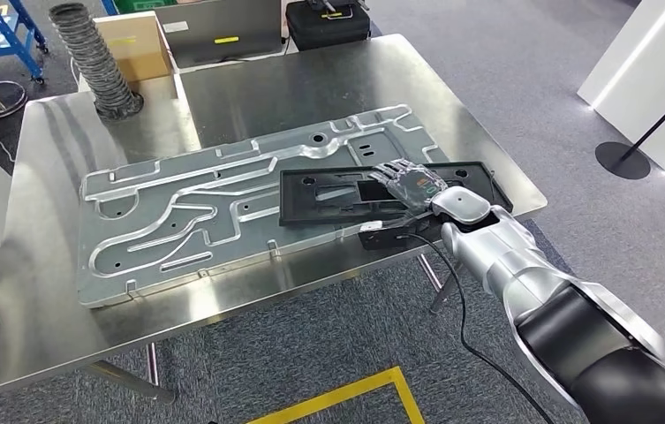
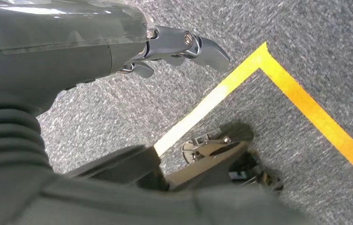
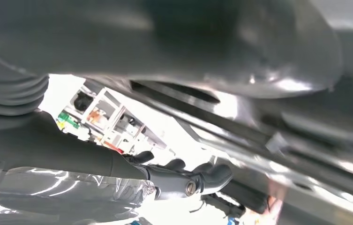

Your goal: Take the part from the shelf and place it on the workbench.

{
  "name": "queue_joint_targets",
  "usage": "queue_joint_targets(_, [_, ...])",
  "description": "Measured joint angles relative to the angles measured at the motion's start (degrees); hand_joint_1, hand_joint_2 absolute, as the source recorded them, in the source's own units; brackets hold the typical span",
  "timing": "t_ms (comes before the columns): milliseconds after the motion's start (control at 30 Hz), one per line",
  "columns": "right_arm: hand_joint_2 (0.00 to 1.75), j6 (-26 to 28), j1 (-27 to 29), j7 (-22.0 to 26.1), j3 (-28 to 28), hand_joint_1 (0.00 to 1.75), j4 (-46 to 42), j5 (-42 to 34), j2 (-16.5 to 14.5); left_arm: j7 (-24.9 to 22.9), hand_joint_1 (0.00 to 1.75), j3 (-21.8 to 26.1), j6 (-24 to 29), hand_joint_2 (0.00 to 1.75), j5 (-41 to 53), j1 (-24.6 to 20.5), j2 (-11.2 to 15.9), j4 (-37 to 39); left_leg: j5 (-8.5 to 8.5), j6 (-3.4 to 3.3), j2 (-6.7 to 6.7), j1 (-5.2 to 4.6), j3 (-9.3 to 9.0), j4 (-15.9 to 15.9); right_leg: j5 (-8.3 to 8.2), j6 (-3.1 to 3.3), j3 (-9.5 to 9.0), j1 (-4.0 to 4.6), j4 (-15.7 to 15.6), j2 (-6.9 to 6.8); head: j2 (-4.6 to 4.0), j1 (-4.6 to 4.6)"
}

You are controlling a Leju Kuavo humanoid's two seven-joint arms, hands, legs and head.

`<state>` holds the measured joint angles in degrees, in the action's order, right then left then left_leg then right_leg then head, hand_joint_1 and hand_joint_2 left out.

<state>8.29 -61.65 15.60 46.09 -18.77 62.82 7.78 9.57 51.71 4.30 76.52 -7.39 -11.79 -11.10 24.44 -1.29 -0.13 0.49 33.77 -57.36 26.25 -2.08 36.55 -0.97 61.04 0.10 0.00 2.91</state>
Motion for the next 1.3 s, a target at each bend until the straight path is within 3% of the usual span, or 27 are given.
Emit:
queue_joint_targets(100, [0.0,-0.4,-0.9,-0.4,-0.6,0.0,0.3,0.1,-1.1,0.0,0.0,0.0,0.0,0.0,-0.6,0.2,0.1,0.0,-0.04,-0.38,0.44,-0.1,0.02,0.0,5.02,-0.39,5.17,-0.02,10.9,-0.03,0.0,-0.01])
queue_joint_targets(133, [0.0,-0.7,-1.2,-0.5,-0.7,0.0,0.5,0.2,-1.5,0.0,0.0,0.0,0.0,0.0,-0.7,0.3,0.2,0.0,-0.01,-0.4,0.55,-0.15,0.02,0.0,5.42,-0.42,6.31,-0.02,13.1,-0.03,0.0,-0.01])
queue_joint_targets(167, [0.0,-1.0,-1.5,-0.6,-0.9,0.0,0.6,0.3,-1.8,0.0,0.0,0.0,0.0,0.0,-0.9,0.5,0.2,0.0,0.02,-0.39,0.63,-0.2,0.01,-0.1,4.74,-0.36,6.43,-0.01,13.1,-0.03,0.0,-0.01])
queue_joint_targets(200, [0.0,-1.3,-2.0,-0.7,-1.1,0.0,0.7,0.5,-2.1,0.1,0.0,0.1,0.0,0.0,-1.1,0.6,0.2,0.0,0.08,-0.34,0.68,-0.24,-0.01,-0.1,3.08,-0.2,5.4,0.02,10.8,-0.03,0.0,-0.01])
queue_joint_targets(267, [0.0,-1.8,-3.6,-0.9,-1.5,0.0,0.9,0.8,-2.4,0.2,0.0,0.1,0.0,0.0,-1.5,0.7,0.2,0.0,0.27,-0.09,0.78,-0.44,0.0,-0.4,-0.69,0.37,1.68,0.25,2.8,-0.01,0.0,-0.01])
queue_joint_targets(333, [0.0,-2.3,-5.5,-1.1,-2.0,0.0,1.2,0.9,-2.7,0.4,0.0,0.3,-0.1,0.0,-2.1,0.8,0.3,0.0,0.45,0.34,0.91,-0.68,0.09,-0.6,-2.24,0.99,-0.49,0.59,-2.1,0.11,0.0,0.01])
queue_joint_targets(433, [0.0,-2.7,-7.4,-1.7,-3.0,0.0,1.6,0.8,-2.9,0.6,0.0,1.1,-0.1,0.0,-3.2,1.1,0.4,0.0,0.69,1.12,1.16,-0.75,0.19,-0.8,-2.55,1.84,-0.61,0.56,-3.0,0.46,0.0,0.01])
queue_joint_targets(500, [0.0,-2.7,-8.5,-2.2,-4.0,0.0,2.0,0.5,-2.8,0.7,0.0,1.6,-0.1,0.0,-3.7,1.4,0.4,0.0,2.65,1.66,1.03,-0.67,1.2,-3.2,-2.96,2.49,-0.73,0.13,-3.4,0.75,0.0,0.02])
queue_joint_targets(600, [0.0,-2.5,-9.6,-2.9,-5.4,0.0,2.6,-0.1,-2.4,0.8,0.0,2.3,-0.1,0.0,-4.3,2.1,0.6,0.0,8.07,2.27,0.76,-0.17,5.45,-13.9,-3.24,2.87,-0.6,0.01,-3.5,1.21,0.0,0.02])
queue_joint_targets(633, [0.0,-2.4,-9.7,-3.1,-6.0,0.0,2.8,-0.3,-2.2,0.8,0.0,2.5,-0.1,0.0,-4.5,2.3,0.6,0.0,8.88,2.39,0.76,-0.01,6.44,-16.6,-3.29,2.88,-0.55,0.0,-3.4,1.43,0.0,0.02])
queue_joint_targets(667, [0.0,-2.2,-9.8,-3.4,-6.5,0.0,3.0,-0.5,-2.1,0.8,0.0,2.8,-0.1,0.0,-4.7,2.5,0.7,0.0,8.76,2.46,0.76,0.12,6.6,-17.5,-3.32,2.85,-0.49,-0.02,-3.4,1.69,0.0,0.02])
queue_joint_targets(700, [0.0,-2.1,-9.9,-3.6,-7.1,0.0,3.2,-0.7,-2.0,0.8,0.0,2.9,-0.1,0.0,-4.9,2.6,0.7,0.0,7.49,2.44,0.77,0.22,5.55,-15.9,-3.35,2.79,-0.45,-0.05,-3.2,1.99,0.0,0.02])
queue_joint_targets(767, [0.0,-1.9,-10.2,-3.8,-8.3,0.0,3.6,-1.1,-1.9,0.8,0.0,3.2,-0.1,0.0,-5.0,2.9,0.8,0.0,3.89,2.11,0.81,0.23,1.31,-8.3,-3.38,2.58,-0.27,-0.05,-2.9,2.58,0.0,0.02])
queue_joint_targets(833, [0.0,-1.7,-10.7,-4.0,-9.5,0.0,3.9,-1.3,-1.9,0.7,0.0,3.6,0.0,0.0,-5.1,3.0,0.9,0.0,2.21,1.74,1.03,-0.01,-1.62,-2.5,-3.69,1.95,0.36,0.19,-2.6,3.1,0.0,0.01])
queue_joint_targets(967, [0.0,-1.1,-10.8,-4.2,-11.3,0.0,4.6,-1.8,-1.8,0.7,0.0,4.1,0.0,0.0,-5.1,3.2,1.0,0.0,1.68,0.77,1.94,-0.01,-1.51,-0.8,-4.12,0.4,1.44,0.2,-2.4,3.46,0.0,0.01])
queue_joint_targets(1033, [0.0,-0.9,-10.8,-4.3,-12.1,0.0,4.8,-2.0,-2.1,0.7,0.0,4.1,0.0,0.0,-5.1,3.2,1.0,0.0,0.87,-0.03,2.93,0.13,-0.94,-0.3,-0.71,-0.2,3.0,0.2,1.3,2.33,0.0,-0.01])
queue_joint_targets(1100, [0.0,-0.9,-10.7,-4.5,-12.8,0.0,5.0,-2.1,-3.0,0.8,0.0,4.1,-0.1,0.0,-5.0,3.2,1.0,0.0,0.26,-0.41,3.73,-0.17,-0.02,-0.2,4.31,-0.72,5.8,0.23,8.6,1.24,0.0,-0.01])
queue_joint_targets(1133, [0.0,-0.9,-10.4,-4.7,-13.1,0.0,5.2,-2.1,-3.5,0.9,0.0,4.1,-0.1,0.0,-4.9,3.2,1.0,0.0,0.0,-0.42,4.13,-0.28,0.48,-0.2,5.7,-0.91,6.77,0.21,11.8,1.06,0.0,-0.01])
queue_joint_targets(1167, [0.0,-0.9,-10.2,-4.9,-13.5,0.0,5.4,-2.0,-4.0,1.1,0.0,4.1,-0.1,0.0,-4.8,3.2,1.0,0.0,-0.27,-0.36,4.48,-0.34,0.94,-0.2,6.0,-1.04,6.94,0.18,13.4,0.96,0.0,-0.01])
queue_joint_targets(1200, [0.0,-0.8,-10.0,-5.1,-13.8,0.0,5.5,-1.9,-4.4,1.2,0.0,4.1,-0.1,0.0,-4.8,3.2,1.0,0.0,-0.54,-0.25,4.83,-0.37,1.41,-0.3,5.29,-1.13,6.0,0.13,12.9,0.91,0.0,-0.01])
queue_joint_targets(1267, [0.0,-0.4,-9.8,-5.3,-14.4,0.0,5.6,-1.7,-4.7,1.4,0.0,4.1,0.0,0.0,-4.6,3.0,1.0,0.0,-1.02,0.14,5.26,-0.38,1.99,-0.4,2.66,-1.15,0.91,-0.06,5.7,1.02,0.0,-0.01])
queue_joint_targets(1300, [0.0,-0.2,-9.8,-5.3,-14.8,0.0,5.6,-1.6,-4.7,1.4,0.0,4.1,0.0,0.0,-4.6,3.0,1.0,0.0,-1.25,0.44,5.32,-0.44,2.19,-0.4,1.73,-0.74,-1.63,0.01,1.9,1.26,0.0,0.0])
